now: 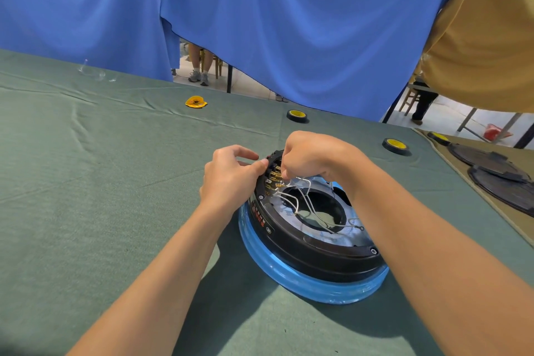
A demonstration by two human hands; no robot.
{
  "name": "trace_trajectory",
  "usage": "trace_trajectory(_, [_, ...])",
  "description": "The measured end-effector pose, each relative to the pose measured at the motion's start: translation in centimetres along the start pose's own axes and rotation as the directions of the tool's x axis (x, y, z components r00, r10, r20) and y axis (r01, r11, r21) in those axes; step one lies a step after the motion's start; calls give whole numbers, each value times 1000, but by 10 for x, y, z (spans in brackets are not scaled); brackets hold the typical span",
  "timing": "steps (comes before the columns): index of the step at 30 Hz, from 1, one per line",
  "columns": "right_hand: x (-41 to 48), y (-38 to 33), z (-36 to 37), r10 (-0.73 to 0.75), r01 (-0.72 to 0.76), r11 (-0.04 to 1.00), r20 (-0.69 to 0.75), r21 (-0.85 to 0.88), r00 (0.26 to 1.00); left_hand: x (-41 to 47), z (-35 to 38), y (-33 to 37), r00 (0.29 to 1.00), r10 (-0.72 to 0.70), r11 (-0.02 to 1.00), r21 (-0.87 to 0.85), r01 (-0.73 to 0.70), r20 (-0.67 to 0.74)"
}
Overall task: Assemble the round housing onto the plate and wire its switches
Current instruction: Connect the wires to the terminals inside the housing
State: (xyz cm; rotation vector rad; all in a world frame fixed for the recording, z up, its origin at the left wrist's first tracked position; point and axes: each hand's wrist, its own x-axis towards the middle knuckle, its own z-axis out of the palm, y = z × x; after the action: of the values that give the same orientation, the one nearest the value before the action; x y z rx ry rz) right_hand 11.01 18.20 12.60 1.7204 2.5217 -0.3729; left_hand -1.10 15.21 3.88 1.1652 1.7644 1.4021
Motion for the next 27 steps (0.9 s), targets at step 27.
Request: trace_trajectory(27, [-2,-4,3,18,-19,999,-39,-37,999,-4,1,1,999,16,1000,15,-16,-43])
